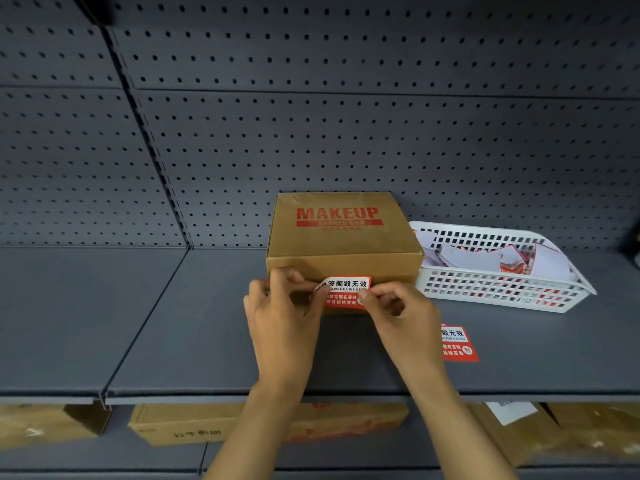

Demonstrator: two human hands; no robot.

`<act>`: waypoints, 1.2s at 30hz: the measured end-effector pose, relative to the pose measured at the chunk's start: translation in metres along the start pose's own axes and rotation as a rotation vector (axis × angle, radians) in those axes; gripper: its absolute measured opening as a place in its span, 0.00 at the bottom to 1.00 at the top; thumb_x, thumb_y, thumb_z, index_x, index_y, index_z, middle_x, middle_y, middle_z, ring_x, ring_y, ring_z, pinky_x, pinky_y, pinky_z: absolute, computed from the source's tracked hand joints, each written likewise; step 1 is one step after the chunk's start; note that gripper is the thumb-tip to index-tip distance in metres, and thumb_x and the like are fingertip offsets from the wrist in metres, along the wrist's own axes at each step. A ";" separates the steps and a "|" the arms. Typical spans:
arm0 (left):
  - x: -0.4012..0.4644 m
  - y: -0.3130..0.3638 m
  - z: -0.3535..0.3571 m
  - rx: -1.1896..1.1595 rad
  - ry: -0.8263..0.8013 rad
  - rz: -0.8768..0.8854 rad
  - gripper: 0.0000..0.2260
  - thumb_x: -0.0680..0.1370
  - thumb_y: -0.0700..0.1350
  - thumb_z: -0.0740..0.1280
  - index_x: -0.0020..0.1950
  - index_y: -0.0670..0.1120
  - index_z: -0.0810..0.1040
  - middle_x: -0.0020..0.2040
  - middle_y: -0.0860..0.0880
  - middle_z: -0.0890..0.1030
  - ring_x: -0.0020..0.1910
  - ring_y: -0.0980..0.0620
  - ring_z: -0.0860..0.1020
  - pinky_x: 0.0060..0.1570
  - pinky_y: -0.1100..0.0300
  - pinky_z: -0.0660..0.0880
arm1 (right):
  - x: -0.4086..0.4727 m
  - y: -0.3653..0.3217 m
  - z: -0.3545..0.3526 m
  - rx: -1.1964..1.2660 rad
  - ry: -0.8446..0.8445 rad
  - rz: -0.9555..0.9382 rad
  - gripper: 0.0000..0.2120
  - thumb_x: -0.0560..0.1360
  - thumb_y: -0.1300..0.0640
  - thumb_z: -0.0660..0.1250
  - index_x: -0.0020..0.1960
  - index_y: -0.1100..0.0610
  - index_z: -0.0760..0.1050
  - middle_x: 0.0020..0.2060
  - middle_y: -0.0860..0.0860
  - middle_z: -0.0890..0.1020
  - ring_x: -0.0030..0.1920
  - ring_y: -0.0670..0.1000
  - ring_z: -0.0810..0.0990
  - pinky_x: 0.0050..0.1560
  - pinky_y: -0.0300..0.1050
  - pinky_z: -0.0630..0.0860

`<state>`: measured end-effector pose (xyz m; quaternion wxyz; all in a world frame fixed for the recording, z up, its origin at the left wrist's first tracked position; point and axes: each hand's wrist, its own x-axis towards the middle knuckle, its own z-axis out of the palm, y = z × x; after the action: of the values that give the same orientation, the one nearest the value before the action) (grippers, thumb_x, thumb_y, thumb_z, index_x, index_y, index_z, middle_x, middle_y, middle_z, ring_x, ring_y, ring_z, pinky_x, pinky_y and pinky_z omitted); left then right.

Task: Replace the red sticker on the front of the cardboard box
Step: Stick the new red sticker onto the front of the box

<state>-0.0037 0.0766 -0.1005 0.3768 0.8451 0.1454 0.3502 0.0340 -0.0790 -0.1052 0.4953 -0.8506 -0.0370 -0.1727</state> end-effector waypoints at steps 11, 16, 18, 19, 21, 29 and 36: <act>0.004 -0.001 0.003 0.166 0.142 0.226 0.17 0.72 0.52 0.77 0.57 0.52 0.77 0.38 0.58 0.84 0.43 0.50 0.70 0.40 0.51 0.71 | 0.005 -0.003 0.002 -0.188 0.085 -0.115 0.13 0.69 0.39 0.73 0.39 0.48 0.85 0.34 0.43 0.85 0.34 0.43 0.82 0.36 0.45 0.80; 0.008 -0.006 -0.001 0.349 0.150 0.378 0.16 0.76 0.56 0.72 0.62 0.52 0.81 0.34 0.54 0.82 0.36 0.49 0.69 0.33 0.53 0.71 | 0.007 0.001 -0.003 -0.251 0.100 -0.082 0.21 0.66 0.32 0.72 0.33 0.51 0.82 0.28 0.42 0.83 0.30 0.42 0.80 0.34 0.44 0.79; 0.012 -0.006 -0.007 0.389 0.117 0.338 0.21 0.74 0.58 0.73 0.63 0.51 0.79 0.40 0.49 0.79 0.38 0.48 0.69 0.35 0.52 0.72 | 0.007 0.003 -0.004 -0.269 0.086 -0.059 0.23 0.66 0.30 0.70 0.33 0.50 0.81 0.28 0.42 0.82 0.30 0.42 0.80 0.34 0.44 0.80; 0.015 -0.005 -0.011 0.395 0.102 0.294 0.24 0.72 0.60 0.74 0.64 0.50 0.78 0.44 0.48 0.76 0.41 0.48 0.68 0.37 0.52 0.72 | 0.006 0.003 -0.004 -0.270 0.084 -0.049 0.23 0.66 0.30 0.70 0.33 0.50 0.81 0.28 0.42 0.82 0.30 0.42 0.80 0.33 0.44 0.80; 0.022 -0.006 -0.020 0.384 0.088 0.271 0.27 0.70 0.61 0.75 0.65 0.50 0.77 0.48 0.47 0.73 0.45 0.48 0.67 0.42 0.51 0.73 | 0.003 0.003 -0.005 -0.271 0.084 -0.046 0.23 0.67 0.30 0.69 0.33 0.50 0.81 0.29 0.42 0.83 0.31 0.43 0.81 0.32 0.44 0.79; 0.045 -0.001 -0.028 0.270 -0.087 0.424 0.25 0.70 0.60 0.75 0.64 0.52 0.79 0.65 0.50 0.76 0.72 0.45 0.69 0.63 0.49 0.74 | -0.001 -0.025 0.010 -0.377 0.102 -0.212 0.25 0.69 0.27 0.65 0.33 0.48 0.82 0.28 0.43 0.83 0.29 0.44 0.80 0.29 0.43 0.77; 0.055 -0.008 -0.032 0.281 -0.155 0.400 0.24 0.68 0.58 0.77 0.63 0.59 0.80 0.60 0.59 0.78 0.59 0.55 0.74 0.42 0.60 0.78 | 0.012 -0.021 -0.002 -0.501 0.150 -0.179 0.24 0.67 0.28 0.67 0.31 0.49 0.81 0.24 0.45 0.82 0.28 0.50 0.81 0.28 0.40 0.71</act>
<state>0.0135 0.1270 -0.0647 0.1887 0.9255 -0.0067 0.3283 0.0402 -0.0718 -0.0830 0.2535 -0.9249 -0.0313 -0.2817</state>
